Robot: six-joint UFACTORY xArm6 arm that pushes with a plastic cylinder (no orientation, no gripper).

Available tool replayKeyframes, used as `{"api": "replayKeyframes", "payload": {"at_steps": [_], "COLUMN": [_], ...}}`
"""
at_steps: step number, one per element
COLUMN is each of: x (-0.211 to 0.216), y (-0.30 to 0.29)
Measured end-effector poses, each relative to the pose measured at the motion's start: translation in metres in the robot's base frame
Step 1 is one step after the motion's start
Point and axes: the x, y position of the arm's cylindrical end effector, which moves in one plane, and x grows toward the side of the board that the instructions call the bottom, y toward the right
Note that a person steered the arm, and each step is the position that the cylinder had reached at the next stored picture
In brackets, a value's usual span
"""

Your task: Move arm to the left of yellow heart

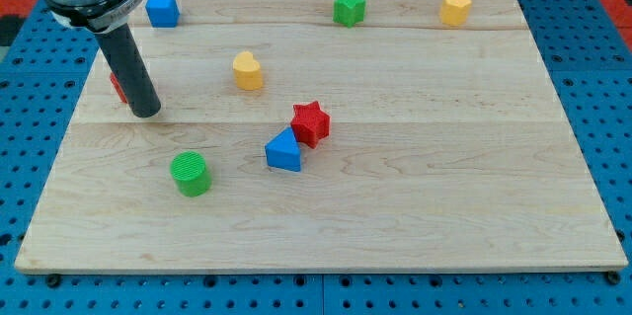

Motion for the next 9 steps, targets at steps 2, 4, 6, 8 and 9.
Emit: {"api": "replayKeyframes", "payload": {"at_steps": [2,4,6,8,9], "x": [-0.015,-0.018,-0.018,-0.018,-0.031], "y": [0.037,0.043,0.063,0.064,0.065]}}
